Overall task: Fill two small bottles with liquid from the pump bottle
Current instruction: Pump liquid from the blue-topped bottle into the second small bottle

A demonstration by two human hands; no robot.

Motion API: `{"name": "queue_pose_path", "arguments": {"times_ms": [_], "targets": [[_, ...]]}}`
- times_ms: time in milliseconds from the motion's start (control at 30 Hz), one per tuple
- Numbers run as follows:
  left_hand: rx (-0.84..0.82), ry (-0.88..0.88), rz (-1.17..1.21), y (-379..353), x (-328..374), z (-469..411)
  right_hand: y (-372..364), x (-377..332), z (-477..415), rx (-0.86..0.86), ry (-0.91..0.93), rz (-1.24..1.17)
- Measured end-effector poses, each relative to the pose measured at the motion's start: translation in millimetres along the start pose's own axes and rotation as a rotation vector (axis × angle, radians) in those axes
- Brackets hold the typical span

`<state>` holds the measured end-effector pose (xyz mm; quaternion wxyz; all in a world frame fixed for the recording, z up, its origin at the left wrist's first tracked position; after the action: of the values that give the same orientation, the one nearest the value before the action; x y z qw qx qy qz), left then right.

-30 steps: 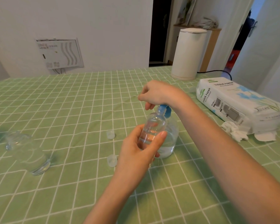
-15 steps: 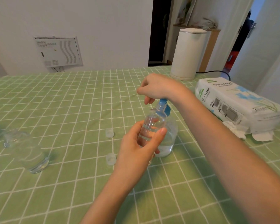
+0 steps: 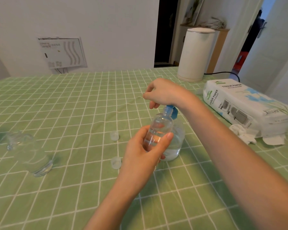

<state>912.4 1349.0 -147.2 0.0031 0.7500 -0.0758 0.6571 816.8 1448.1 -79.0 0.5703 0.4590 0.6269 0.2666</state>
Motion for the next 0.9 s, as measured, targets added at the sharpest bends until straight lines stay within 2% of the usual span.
{"name": "queue_pose_path", "arguments": {"times_ms": [167, 633, 900], "targets": [[-0.016, -0.005, 0.027, -2, 3, -1, 16, -5, -4, 0.073, 0.027, -0.004], [0.000, 0.005, 0.001, -1, -1, 0, 1, 1, 0, 0.002, -0.004, 0.055], [0.002, 0.004, -0.009, 0, -2, 0, 1, 3, -1, 0.030, -0.009, 0.011]]}}
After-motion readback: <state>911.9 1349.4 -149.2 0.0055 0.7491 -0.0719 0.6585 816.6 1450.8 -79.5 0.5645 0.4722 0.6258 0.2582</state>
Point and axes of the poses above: each hand's wrist, its own z-axis away from the middle knuckle, its own y-axis out of the back of the hand, x = y × z, the point moved 8 cm from there along -z, towards the middle knuckle, and after that the axes turned 15 degrees about x, right-handed, at the moved point
